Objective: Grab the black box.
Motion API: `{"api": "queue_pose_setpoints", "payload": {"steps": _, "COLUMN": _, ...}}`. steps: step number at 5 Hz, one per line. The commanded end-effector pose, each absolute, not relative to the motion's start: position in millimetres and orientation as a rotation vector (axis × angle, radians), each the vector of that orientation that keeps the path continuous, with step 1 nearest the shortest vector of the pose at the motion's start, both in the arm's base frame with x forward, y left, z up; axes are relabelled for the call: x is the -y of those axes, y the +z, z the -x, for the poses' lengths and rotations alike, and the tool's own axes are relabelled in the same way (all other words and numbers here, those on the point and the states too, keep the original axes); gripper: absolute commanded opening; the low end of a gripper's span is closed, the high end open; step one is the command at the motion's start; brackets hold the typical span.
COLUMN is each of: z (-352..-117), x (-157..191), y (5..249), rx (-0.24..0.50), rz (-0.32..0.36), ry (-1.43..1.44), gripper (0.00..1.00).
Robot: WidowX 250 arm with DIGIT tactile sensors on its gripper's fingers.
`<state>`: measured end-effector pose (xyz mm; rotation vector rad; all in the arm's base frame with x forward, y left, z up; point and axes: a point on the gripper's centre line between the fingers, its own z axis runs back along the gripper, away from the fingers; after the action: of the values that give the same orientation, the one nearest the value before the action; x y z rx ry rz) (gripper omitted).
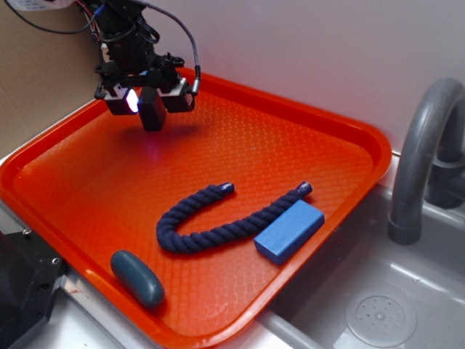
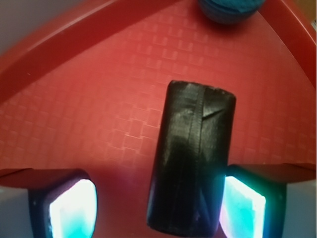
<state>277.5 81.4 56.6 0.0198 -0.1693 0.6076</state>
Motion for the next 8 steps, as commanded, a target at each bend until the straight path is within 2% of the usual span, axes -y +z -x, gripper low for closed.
{"api": "queue_pose_setpoints", "payload": {"steps": 1, "z": -287, "x": -106, "y": 56, "rx": 0.176, "rz": -0.120, "ry": 0.597, "gripper": 1.00}}
{"api": "queue_pose_setpoints", "payload": {"steps": 2, "z": -291, "x": -115, "y": 37, "rx": 0.132, "rz": -0.134, "ry": 0.590, "gripper": 1.00}}
{"api": "queue_pose_setpoints", "payload": {"steps": 3, "z": -295, "x": -110, "y": 39, "rx": 0.131, "rz": -0.141, "ry": 0.567, "gripper": 0.00}}
{"api": "queue_pose_setpoints", "payload": {"steps": 4, "z": -293, "x": -98, "y": 77, "rx": 0.081, "rz": -0.040, "ry": 0.404, "gripper": 0.00}}
{"api": "queue_pose_setpoints", "payload": {"steps": 5, "z": -286, "x": -72, "y": 127, "rx": 0.102, "rz": -0.031, "ry": 0.216, "gripper": 0.00}}
{"api": "queue_pose_setpoints", "payload": {"steps": 7, "z": -232, "x": -4, "y": 227, "rx": 0.182, "rz": -0.024, "ry": -0.100, "gripper": 0.00}}
{"api": "queue_pose_setpoints", "payload": {"steps": 8, "z": -220, "x": 16, "y": 276, "rx": 0.157, "rz": -0.062, "ry": -0.117, "gripper": 0.00}}
